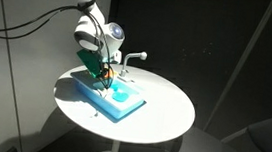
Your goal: Pick up the blue mug from the dish rack and put it on the table
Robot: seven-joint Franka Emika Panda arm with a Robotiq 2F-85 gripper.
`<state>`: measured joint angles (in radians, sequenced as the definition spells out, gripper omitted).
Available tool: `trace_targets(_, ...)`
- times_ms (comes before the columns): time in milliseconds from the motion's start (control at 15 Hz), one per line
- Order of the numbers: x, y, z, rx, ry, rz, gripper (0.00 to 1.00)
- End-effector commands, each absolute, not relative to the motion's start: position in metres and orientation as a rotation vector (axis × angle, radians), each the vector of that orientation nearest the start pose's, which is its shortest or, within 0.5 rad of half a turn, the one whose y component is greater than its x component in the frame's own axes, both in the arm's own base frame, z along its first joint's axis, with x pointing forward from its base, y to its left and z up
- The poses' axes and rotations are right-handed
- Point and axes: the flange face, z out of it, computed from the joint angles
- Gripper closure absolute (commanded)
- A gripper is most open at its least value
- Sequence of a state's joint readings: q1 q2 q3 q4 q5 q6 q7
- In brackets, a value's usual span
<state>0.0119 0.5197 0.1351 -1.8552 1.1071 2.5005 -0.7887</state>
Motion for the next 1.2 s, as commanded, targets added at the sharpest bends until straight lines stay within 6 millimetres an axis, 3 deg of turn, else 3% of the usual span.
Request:
trace_targets(0,0.6569,0.0850,0.2490,-2.400,-0.052,-0.412,0.00)
trace_targets(67,0.6574,0.0846,0.2477,-2.399,-0.051,-0.410,0.00)
trace_targets(133,0.6578,0.0843,0.2467,-2.398,-0.051,-0.408,0.07)
trace_targets(200,0.6582,0.0842,0.2462,-2.396,-0.052,-0.407,0.26)
trace_targets(400,0.6602,0.0852,0.2458,-2.393,-0.054,-0.406,0.38)
trace_targets(867,0.6623,0.0865,0.2486,-2.388,-0.058,-0.412,0.95)
trace_targets(933,0.6626,0.0862,0.2490,-2.387,-0.059,-0.412,0.99)
trace_targets(1133,0.6635,0.0857,0.2503,-2.385,-0.059,-0.415,0.98)
